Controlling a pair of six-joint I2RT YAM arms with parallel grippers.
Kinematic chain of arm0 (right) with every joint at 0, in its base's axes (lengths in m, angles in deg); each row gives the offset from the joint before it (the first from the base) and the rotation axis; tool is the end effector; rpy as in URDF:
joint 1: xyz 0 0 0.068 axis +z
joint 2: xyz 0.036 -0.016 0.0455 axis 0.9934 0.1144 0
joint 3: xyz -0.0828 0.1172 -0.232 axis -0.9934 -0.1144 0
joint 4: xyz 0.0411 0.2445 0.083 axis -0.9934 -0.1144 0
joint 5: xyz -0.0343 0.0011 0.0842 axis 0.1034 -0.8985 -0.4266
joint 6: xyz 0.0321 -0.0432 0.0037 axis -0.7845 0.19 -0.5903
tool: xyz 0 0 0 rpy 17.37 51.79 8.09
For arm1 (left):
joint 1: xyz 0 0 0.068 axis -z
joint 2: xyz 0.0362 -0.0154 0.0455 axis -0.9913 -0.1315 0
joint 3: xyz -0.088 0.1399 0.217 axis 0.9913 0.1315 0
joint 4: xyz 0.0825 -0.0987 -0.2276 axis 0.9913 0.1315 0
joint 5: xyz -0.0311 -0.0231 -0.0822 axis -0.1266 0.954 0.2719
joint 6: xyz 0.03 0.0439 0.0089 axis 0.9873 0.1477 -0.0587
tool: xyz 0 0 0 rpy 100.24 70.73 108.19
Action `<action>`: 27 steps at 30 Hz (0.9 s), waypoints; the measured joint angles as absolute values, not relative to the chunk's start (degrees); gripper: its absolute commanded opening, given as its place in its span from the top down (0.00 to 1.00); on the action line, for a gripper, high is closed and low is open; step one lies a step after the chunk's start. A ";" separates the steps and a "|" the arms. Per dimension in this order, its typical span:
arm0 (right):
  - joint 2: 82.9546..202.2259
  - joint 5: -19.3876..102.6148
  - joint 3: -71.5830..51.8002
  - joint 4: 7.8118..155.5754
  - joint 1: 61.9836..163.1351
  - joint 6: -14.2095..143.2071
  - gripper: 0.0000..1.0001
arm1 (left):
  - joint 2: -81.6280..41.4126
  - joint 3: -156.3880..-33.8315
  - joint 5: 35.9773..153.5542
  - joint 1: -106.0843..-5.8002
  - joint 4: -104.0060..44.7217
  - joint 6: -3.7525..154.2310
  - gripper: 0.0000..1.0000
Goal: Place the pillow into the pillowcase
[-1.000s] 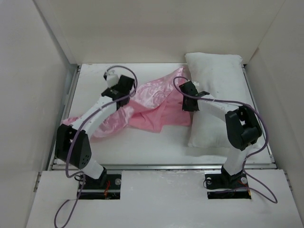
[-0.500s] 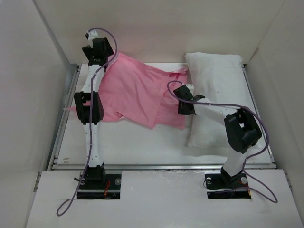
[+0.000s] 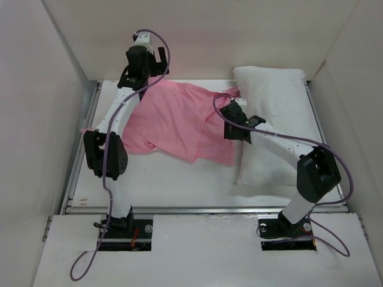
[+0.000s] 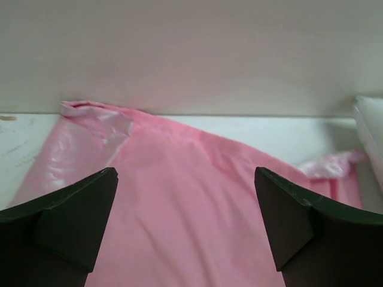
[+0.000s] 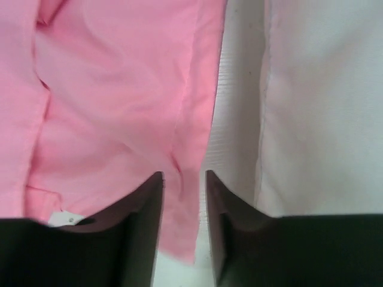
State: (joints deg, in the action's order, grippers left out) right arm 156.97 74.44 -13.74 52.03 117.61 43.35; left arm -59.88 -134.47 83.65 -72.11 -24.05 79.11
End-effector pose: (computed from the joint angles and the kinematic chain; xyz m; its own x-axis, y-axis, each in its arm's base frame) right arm 0.3031 0.1874 0.2469 -0.7318 0.0160 -0.6814 0.0476 0.9985 -0.0278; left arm 0.4817 -0.0861 0.3830 -0.1386 -0.1110 -0.9841 0.1129 0.9855 -0.1270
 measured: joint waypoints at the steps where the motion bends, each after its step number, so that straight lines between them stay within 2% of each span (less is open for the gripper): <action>1: 156.77 74.77 -13.10 51.31 117.61 43.48 0.39 | -56.49 -130.60 84.46 -71.09 -24.40 79.38 0.01; 4: 155.09 75.21 -11.64 49.58 117.61 43.15 0.00 | -50.26 -121.81 86.32 -68.38 -25.87 79.20 0.01; 12: 145.01 76.98 -10.39 46.61 116.56 42.47 0.00 | -47.11 -100.22 90.76 -64.07 -26.00 75.60 0.01; 16: 141.91 72.57 -11.66 47.02 115.09 41.40 0.00 | -50.17 -101.09 92.15 -63.11 -24.99 74.85 0.01; 20: 137.58 66.90 -21.12 46.94 115.81 36.05 0.00 | -53.54 -107.30 95.28 -63.09 -25.54 74.46 0.01; 27: 134.57 70.36 -30.22 32.75 113.39 14.82 0.00 | -53.89 -111.49 98.08 -66.15 -28.14 74.37 0.01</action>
State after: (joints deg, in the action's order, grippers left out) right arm 134.57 70.36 -30.22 32.75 113.39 14.82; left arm -53.89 -111.49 98.08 -66.15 -28.14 74.37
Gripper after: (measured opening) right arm 0.999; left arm 0.990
